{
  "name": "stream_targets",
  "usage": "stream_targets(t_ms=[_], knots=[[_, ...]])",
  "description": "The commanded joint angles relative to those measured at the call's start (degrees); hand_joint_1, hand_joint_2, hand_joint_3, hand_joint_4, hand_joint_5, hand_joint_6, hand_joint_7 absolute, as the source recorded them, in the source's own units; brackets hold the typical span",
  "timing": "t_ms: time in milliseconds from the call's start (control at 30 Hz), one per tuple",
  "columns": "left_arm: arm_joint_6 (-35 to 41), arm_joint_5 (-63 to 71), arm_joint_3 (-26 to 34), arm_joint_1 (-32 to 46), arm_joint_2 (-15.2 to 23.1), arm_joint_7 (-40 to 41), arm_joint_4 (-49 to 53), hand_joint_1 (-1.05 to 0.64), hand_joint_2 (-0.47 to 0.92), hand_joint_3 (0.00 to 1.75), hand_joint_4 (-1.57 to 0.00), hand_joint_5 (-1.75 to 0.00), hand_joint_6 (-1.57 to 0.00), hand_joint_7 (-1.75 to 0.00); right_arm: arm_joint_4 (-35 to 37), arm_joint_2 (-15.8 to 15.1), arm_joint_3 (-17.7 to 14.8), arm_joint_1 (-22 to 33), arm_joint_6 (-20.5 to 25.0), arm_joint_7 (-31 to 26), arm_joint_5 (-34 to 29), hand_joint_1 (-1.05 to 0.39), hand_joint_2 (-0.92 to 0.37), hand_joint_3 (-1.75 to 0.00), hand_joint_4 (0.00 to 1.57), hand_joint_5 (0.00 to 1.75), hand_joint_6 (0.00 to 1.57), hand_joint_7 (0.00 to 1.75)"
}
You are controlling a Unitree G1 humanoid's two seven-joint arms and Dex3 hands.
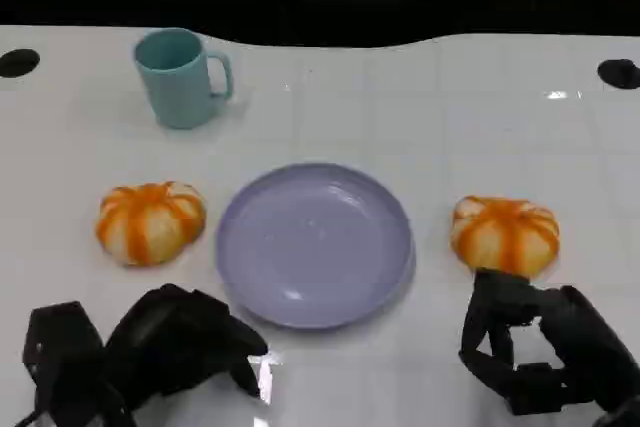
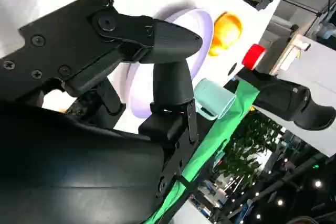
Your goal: Grasp the bread from the table and place it into the plate.
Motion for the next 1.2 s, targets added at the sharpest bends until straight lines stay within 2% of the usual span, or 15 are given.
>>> stream_targets(t_ms=[33, 867, 1100, 1167, 1200], knots=[[-0.33, -0.25, 0.39, -0.89, 1.01, -0.24, 0.39, -1.05, 0.85, 0.0, -1.24, -0.92, -1.56, -0.04, 0.54, -0.34, -0.5, -0.67, -0.62, -0.2, 0.46, -0.4, -0.62, -0.89, 1.01, 1.75, 0.84, 1.75], [-0.23, 0.13, 0.28, -1.0, 1.21, 0.16, 0.55, -1.05, 0.85, 0.0, -1.25, -0.92, -1.57, -0.04, 0.61, -0.26, -0.41, -0.72, -0.48, 0.05, 0.72, -0.4, -0.63, -0.88, 1.01, 1.75, 0.84, 1.75], [-0.14, 0.06, 0.35, -1.04, 1.22, 0.11, 0.67, -1.05, 0.85, 0.0, -1.25, -0.92, -1.57, -0.04, -0.79, -0.54, -0.37, -0.53, 0.93, 0.71, 1.02, -0.4, -0.63, -0.88, 1.0, 1.75, 0.83, 1.75], [-0.3, 0.08, 0.37, -1.08, 1.19, 0.17, 0.75, -1.05, 0.85, 0.0, -1.25, -0.92, -1.57, -0.04, -2.41, -0.81, -0.49, -0.4, 2.47, 1.45, 1.59, -0.43, -0.72, -0.74, 0.93, 1.75, 0.71, 1.75], [-0.29, 0.07, 0.38, -1.09, 1.18, 0.16, 0.76, -1.05, 0.85, 0.0, -1.25, -0.92, -1.57, -0.04, -3.01, -0.91, -0.54, -0.32, 3.05, 1.77, 1.8, -0.44, -0.76, -0.67, 0.88, 1.75, 0.66, 1.69]])
